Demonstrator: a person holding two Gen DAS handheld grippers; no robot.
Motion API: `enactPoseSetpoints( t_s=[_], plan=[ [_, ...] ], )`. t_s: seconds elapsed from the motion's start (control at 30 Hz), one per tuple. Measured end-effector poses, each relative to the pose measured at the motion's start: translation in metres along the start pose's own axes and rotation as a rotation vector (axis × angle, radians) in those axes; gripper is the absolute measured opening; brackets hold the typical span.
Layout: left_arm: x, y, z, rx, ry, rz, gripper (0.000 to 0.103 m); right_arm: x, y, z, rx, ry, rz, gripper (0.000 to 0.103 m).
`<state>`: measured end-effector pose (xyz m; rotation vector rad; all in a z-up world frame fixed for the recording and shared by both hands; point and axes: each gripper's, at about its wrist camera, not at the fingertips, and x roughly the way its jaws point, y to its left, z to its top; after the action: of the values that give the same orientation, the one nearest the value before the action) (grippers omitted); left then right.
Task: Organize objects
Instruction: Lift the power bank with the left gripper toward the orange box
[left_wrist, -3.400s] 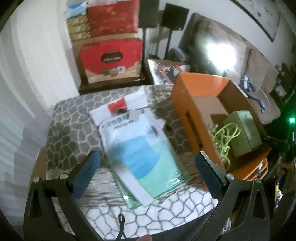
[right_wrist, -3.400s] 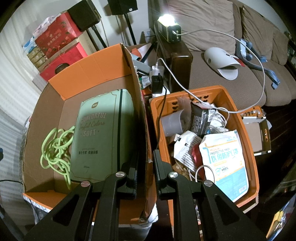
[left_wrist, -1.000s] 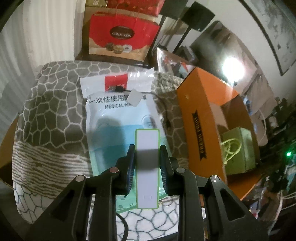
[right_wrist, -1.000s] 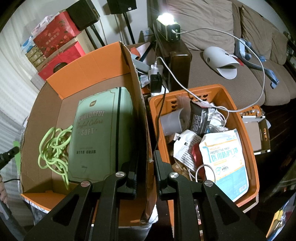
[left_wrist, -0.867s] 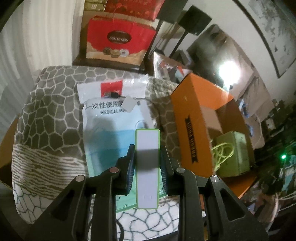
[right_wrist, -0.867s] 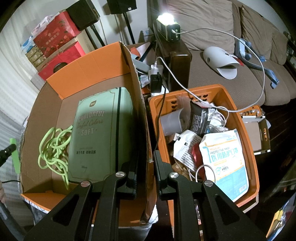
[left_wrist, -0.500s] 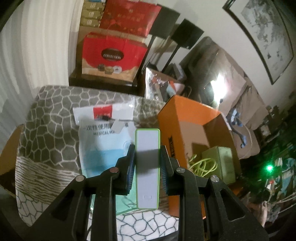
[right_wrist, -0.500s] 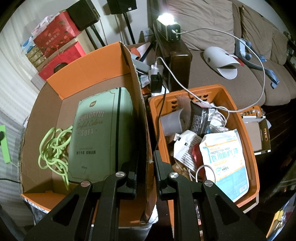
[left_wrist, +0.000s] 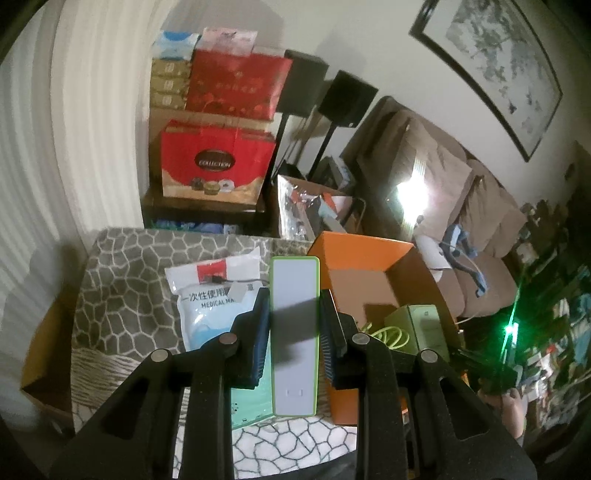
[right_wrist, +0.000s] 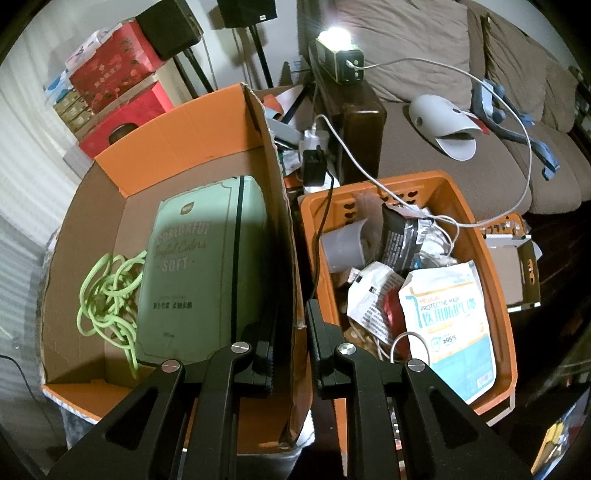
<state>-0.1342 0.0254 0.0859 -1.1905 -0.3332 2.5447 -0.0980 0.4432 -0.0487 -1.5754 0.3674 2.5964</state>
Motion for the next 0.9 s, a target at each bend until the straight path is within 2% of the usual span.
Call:
enactPoseSetpoints(
  t_s=[0.23, 0.4, 0.63, 0.9],
  plan=[
    [0.005, -0.033, 0.010, 0.034, 0.005, -0.041, 0.023, -0.001, -0.001, 0.002, -0.004, 0.000, 0.005, 0.015],
    [0.023, -0.062, 0.016, 0.053, 0.011, -0.079, 0.023, -0.001, -0.001, 0.002, -0.004, 0.000, 0.005, 0.015],
    [0.070, -0.100, 0.023, 0.092, 0.063, -0.086, 0.023, -0.001, -0.001, 0.003, -0.004, -0.001, 0.003, 0.015],
    [0.122, -0.126, 0.026, 0.120, 0.101, -0.085, 0.023, -0.001, -0.002, 0.004, -0.006, -0.002, 0.001, 0.015]
  ],
)
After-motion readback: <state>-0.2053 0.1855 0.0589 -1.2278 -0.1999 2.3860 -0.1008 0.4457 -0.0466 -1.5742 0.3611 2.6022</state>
